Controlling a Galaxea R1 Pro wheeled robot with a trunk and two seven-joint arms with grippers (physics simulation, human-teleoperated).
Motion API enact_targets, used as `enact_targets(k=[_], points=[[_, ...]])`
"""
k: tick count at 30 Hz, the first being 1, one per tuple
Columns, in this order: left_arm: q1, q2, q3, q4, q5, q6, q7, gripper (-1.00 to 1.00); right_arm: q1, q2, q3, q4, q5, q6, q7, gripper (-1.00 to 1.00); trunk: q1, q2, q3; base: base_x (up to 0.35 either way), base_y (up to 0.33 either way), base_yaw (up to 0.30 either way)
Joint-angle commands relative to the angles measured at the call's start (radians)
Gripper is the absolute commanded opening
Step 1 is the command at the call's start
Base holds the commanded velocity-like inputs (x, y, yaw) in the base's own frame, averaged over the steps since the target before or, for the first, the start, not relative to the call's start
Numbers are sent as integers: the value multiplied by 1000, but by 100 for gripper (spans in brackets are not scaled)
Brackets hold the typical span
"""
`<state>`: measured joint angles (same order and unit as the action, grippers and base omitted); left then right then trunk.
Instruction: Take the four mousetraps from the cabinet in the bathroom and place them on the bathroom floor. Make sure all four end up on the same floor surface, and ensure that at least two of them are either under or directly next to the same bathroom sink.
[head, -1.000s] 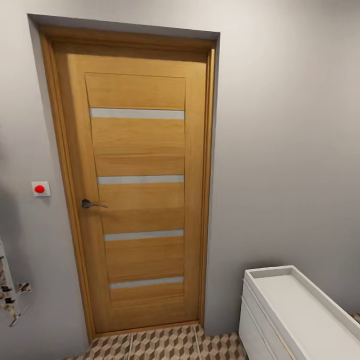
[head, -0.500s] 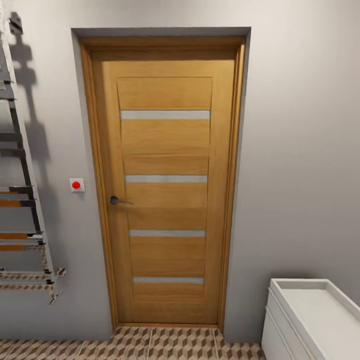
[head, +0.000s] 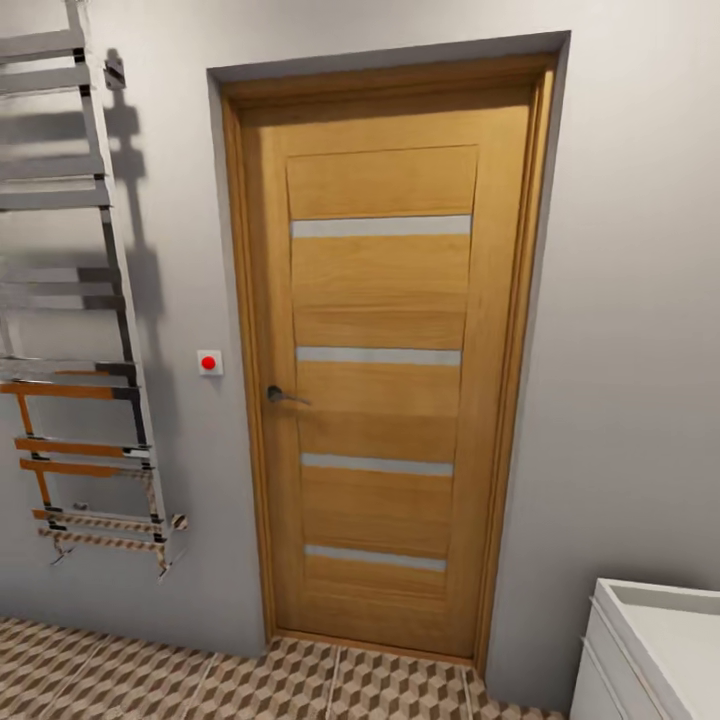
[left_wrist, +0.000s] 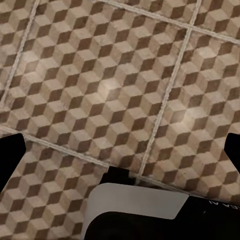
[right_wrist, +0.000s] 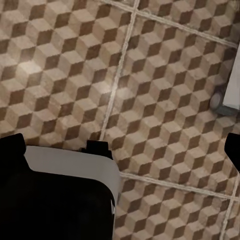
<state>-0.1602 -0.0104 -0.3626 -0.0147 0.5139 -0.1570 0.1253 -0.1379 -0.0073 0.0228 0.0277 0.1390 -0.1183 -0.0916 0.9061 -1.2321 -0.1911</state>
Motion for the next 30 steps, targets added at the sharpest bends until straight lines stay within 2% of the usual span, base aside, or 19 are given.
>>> enact_targets(k=[1, 9, 30], points=[[-1, 0, -9, 1, 7, -3, 4, 100, -1, 0, 2, 3, 9, -4, -4, 100, 0, -1, -3, 0, 0, 233], [-1, -1, -8, 1, 11, 1, 7, 100, -1, -1, 3, 3, 10, -4, -3, 100, 0, -1, -9, 0, 0, 156], [-1, -7, -5, 1, 12, 5, 7, 100, -1, 1, 1, 2, 11, -5, -10, 100, 0, -1, -20, 0, 0, 43]])
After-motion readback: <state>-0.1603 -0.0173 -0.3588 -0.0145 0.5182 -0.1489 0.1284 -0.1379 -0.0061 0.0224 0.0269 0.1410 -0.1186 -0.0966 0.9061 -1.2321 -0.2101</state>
